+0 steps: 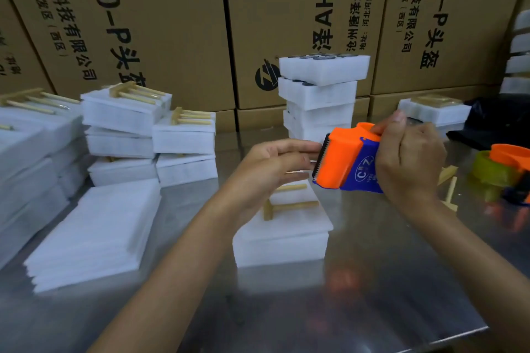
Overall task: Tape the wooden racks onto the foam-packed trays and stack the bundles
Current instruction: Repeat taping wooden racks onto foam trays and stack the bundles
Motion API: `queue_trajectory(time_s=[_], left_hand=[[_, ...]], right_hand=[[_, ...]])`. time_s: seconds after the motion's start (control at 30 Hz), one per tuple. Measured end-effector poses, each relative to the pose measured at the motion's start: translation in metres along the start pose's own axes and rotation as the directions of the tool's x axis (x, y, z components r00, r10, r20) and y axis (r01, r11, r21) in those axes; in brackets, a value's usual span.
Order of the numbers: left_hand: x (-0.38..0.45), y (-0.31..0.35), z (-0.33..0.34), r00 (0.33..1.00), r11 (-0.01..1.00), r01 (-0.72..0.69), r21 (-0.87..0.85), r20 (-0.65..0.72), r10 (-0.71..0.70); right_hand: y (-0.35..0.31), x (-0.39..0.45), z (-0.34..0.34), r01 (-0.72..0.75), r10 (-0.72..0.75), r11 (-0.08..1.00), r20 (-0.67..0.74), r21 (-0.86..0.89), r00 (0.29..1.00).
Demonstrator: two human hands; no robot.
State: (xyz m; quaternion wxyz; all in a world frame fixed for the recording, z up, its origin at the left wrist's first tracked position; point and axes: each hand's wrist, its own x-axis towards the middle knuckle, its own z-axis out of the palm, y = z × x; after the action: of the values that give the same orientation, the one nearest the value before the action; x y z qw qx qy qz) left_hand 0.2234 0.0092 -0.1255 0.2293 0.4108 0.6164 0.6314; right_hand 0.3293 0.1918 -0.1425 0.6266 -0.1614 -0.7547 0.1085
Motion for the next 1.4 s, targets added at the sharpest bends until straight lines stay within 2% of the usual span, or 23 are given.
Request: queue_trajectory(time_s=[0.2, 0.3, 0.37, 0.4, 0.5, 0.57, 0.63, 0.7, 0.77, 0.83, 0.9, 0.93, 1.0, 1.03, 1.07, 1.1, 1.17, 1.23, 1.3, 1.37, 1.4], left_hand=[[0.0, 0.004, -0.008, 1.0, 1.0, 0.009, 0.008, -0.007, -0.009], [0.001, 0.004, -0.005, 0.996, 1.0, 0.018, 0.021, -0.088, -0.016], [0.003, 0.002, -0.003, 0.984, 0.999, 0.049, 0.01, -0.172, -0.047], [0.004, 0.0, -0.004, 0.974, 0.997, 0.074, -0.019, -0.214, -0.076], [0.004, -0.005, -0.018, 0.924, 0.971, 0.145, -0.19, -0.325, -0.202], [0.002, -0.005, -0.048, 0.881, 0.937, 0.129, -0.326, -0.396, -0.259], [-0.005, -0.002, -0.094, 0.812, 0.894, 0.101, -0.436, -0.482, -0.328], [-0.018, -0.002, -0.14, 0.754, 0.854, 0.119, -0.507, -0.513, -0.41], [-0.03, -0.008, -0.163, 0.757, 0.813, 0.189, -0.551, -0.446, -0.478], [-0.032, -0.017, -0.165, 0.795, 0.84, 0.24, -0.487, -0.398, -0.458], [-0.025, -0.027, -0.158, 0.814, 0.899, 0.247, -0.362, -0.426, -0.395], [-0.021, -0.032, -0.153, 0.804, 0.926, 0.252, -0.279, -0.473, -0.361], [-0.014, -0.046, -0.148, 0.73, 0.958, 0.278, -0.072, -0.632, -0.259], [-0.012, -0.055, -0.146, 0.693, 0.948, 0.31, 0.069, -0.699, -0.176], [-0.01, -0.065, -0.143, 0.693, 0.912, 0.344, 0.222, -0.715, -0.087], [-0.011, -0.077, -0.139, 0.731, 0.854, 0.369, 0.367, -0.682, -0.024], [-0.014, -0.102, -0.125, 0.824, 0.735, 0.382, 0.561, -0.566, 0.004], [-0.019, -0.122, -0.11, 0.881, 0.673, 0.361, 0.645, -0.473, -0.02], [-0.021, -0.134, -0.099, 0.92, 0.672, 0.29, 0.681, -0.392, 0.0], [-0.021, -0.139, -0.097, 0.941, 0.639, 0.231, 0.733, -0.337, 0.046], [-0.02, -0.139, -0.1, 0.944, 0.592, 0.229, 0.773, -0.326, 0.059]], right_hand=[[-0.008, -0.002, 0.001, -0.04, 0.034, 0.997, 0.108, 0.061, 0.994], [-0.012, 0.0, 0.003, -0.069, 0.05, 0.993, 0.179, 0.099, 0.983], [-0.013, 0.004, 0.006, -0.103, 0.073, 0.99, 0.276, 0.094, 0.958], [-0.015, 0.007, 0.009, -0.091, 0.065, 0.994, 0.342, 0.06, 0.938], [-0.012, 0.018, 0.017, 0.199, -0.106, 0.973, 0.534, -0.119, 0.839], [-0.004, 0.025, 0.022, 0.314, -0.146, 0.934, 0.621, -0.171, 0.77], [0.013, 0.032, 0.025, 0.325, -0.057, 0.913, 0.711, -0.248, 0.701], [0.035, 0.042, 0.028, 0.261, 0.087, 0.913, 0.774, -0.314, 0.628], [0.053, 0.052, 0.03, 0.195, 0.187, 0.912, 0.789, -0.361, 0.586], [0.063, 0.06, 0.037, 0.16, 0.22, 0.917, 0.799, -0.365, 0.56], [0.066, 0.065, 0.047, 0.163, 0.226, 0.917, 0.81, -0.365, 0.541], [0.067, 0.067, 0.053, 0.181, 0.23, 0.91, 0.816, -0.374, 0.53], [0.066, 0.071, 0.063, 0.219, 0.25, 0.889, 0.828, -0.401, 0.503], [0.066, 0.071, 0.067, 0.236, 0.26, 0.88, 0.834, -0.412, 0.487], [0.067, 0.071, 0.072, 0.255, 0.269, 0.87, 0.84, -0.421, 0.471], [0.069, 0.068, 0.076, 0.279, 0.276, 0.859, 0.847, -0.43, 0.455], [0.075, 0.057, 0.084, 0.309, 0.297, 0.843, 0.86, -0.441, 0.415], [0.083, 0.043, 0.091, 0.282, 0.313, 0.858, 0.873, -0.429, 0.375], [0.088, 0.034, 0.094, 0.246, 0.302, 0.88, 0.878, -0.407, 0.372], [0.091, 0.034, 0.095, 0.238, 0.294, 0.886, 0.879, -0.399, 0.376], [0.092, 0.034, 0.096, 0.232, 0.297, 0.888, 0.88, -0.397, 0.372]])
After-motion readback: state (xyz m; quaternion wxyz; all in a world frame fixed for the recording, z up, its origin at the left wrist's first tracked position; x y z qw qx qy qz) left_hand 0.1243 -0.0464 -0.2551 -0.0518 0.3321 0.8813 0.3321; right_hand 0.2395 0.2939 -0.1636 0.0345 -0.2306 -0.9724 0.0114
